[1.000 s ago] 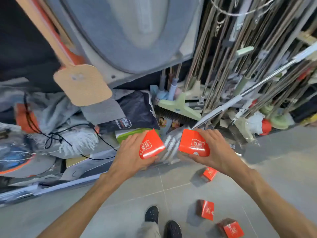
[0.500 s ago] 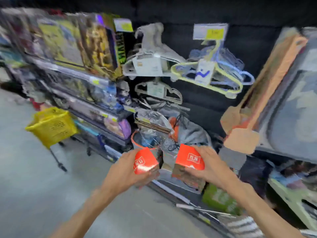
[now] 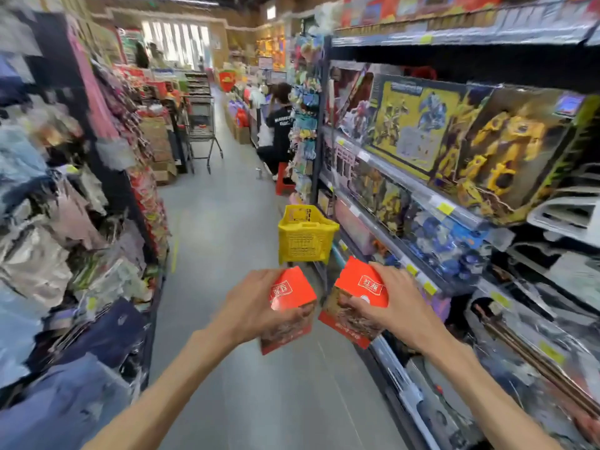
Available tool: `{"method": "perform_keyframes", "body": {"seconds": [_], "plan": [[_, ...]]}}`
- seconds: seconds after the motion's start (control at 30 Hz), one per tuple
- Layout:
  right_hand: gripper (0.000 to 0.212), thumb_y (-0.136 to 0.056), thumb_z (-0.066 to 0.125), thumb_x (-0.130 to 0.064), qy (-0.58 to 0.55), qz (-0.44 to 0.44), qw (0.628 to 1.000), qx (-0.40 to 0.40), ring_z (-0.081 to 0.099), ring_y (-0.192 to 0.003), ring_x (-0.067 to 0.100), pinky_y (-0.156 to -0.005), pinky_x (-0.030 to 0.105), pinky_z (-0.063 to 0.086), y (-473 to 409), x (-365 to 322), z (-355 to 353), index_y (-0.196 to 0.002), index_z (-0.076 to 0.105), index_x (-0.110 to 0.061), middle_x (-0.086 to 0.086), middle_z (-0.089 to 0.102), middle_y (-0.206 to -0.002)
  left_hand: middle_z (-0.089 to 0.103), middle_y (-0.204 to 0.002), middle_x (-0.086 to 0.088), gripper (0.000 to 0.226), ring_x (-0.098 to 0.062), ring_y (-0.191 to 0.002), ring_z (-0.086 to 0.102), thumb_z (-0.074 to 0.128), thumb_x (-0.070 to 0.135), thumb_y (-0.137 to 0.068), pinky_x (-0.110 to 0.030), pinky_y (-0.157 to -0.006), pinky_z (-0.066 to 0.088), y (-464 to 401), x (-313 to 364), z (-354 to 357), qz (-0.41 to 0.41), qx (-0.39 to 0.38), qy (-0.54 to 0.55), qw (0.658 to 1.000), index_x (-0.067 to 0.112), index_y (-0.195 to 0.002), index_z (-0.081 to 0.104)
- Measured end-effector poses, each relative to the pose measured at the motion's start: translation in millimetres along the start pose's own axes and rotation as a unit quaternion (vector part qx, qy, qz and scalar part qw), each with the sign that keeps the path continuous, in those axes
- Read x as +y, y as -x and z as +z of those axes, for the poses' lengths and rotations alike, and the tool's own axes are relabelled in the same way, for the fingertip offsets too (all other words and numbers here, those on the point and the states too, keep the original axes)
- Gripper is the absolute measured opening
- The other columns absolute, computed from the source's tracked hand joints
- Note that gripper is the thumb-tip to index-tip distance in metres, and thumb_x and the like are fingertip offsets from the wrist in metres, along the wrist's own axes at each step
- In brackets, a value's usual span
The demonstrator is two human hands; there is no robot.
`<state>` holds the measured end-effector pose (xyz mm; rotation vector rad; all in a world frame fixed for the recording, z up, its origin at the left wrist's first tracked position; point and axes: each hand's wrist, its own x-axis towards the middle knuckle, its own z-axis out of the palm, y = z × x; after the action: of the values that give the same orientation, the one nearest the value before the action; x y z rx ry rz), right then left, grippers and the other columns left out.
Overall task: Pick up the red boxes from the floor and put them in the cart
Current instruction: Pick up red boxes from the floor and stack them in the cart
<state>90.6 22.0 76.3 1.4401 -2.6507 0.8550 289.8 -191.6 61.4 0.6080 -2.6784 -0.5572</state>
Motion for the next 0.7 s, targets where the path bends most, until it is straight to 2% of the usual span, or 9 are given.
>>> {"method": "perform_keyframes", "body": {"seconds": [0.07,0.17,0.27,0.37,0.5,0.7], "plan": [[0.083,-0.073,0.062,-0.077,-0.011,-0.023,1.000,-0.013,0.041,-0.109,0.011,-0.084,0.029,0.036,-51.7,-20.1,23.6,-0.137,0.040,-0.030,-0.011,0.049,-0.114,0.055,-0.132,0.004,0.098,-0.017,-0.121,0.047,0.056,0.084,-0.067,-0.038,-0.096,0.045,-14.8,-38.3,-16.4,-0.028,0.010,-0.007,1.000,0.028,-0.145,0.039],[0.081,-0.073,0.061,-0.077,-0.017,-0.068,0.997,-0.031,0.043,-0.109,0.011,-0.089,0.031,0.042,-129.5,-42.8,55.3,-0.137,0.040,-0.032,-0.011,0.049,-0.114,0.053,-0.134,0.003,0.098,-0.017,-0.122,0.047,0.060,0.080,-0.071,-0.036,-0.096,0.043,-51.9,-94.6,-31.2,-0.059,0.015,-0.017,0.998,0.025,-0.148,0.037],[0.082,-0.072,0.061,-0.078,-0.024,-0.107,0.993,-0.036,0.042,-0.114,0.008,-0.094,0.031,0.041,-210.9,-55.5,85.7,-0.139,0.037,-0.037,-0.015,0.047,-0.124,0.052,-0.136,0.002,0.097,-0.018,-0.124,0.047,0.059,0.080,-0.073,-0.035,-0.098,0.041,-100.4,-147.3,-45.4,-0.071,0.024,-0.035,0.997,0.023,-0.148,0.037],[0.086,-0.072,0.061,-0.079,-0.005,-0.129,0.991,-0.045,0.043,-0.117,0.012,-0.098,0.034,0.041,-293.9,-67.7,113.4,-0.140,0.040,-0.030,-0.008,0.051,-0.131,0.051,-0.139,0.000,0.103,-0.018,-0.126,0.046,0.046,0.087,-0.071,-0.035,-0.099,0.041,-149.9,-195.9,-62.1,-0.088,0.033,-0.049,0.994,0.020,-0.149,0.036],[0.082,-0.073,0.058,-0.081,-0.003,-0.156,0.986,-0.059,0.051,-0.109,0.013,-0.090,0.036,0.047,-401.6,-91.9,143.5,-0.136,0.042,-0.032,-0.008,0.055,-0.124,0.050,-0.139,0.000,0.115,-0.018,-0.125,0.045,0.027,0.098,-0.066,-0.033,-0.101,0.037,-223.0,-259.3,-88.7,-0.115,0.058,-0.052,0.990,0.019,-0.150,0.035],[0.083,-0.069,0.051,-0.089,-0.003,-0.156,0.983,-0.092,0.050,-0.105,0.010,-0.088,0.036,0.048,-548.7,-114.4,194.7,-0.133,0.042,-0.036,-0.014,0.054,-0.117,0.049,-0.140,0.000,0.099,-0.017,-0.125,0.045,0.040,0.086,-0.077,-0.036,-0.099,0.041,-329.1,-356.6,-120.3,-0.137,0.072,-0.078,0.985,0.020,-0.151,0.033]]}}
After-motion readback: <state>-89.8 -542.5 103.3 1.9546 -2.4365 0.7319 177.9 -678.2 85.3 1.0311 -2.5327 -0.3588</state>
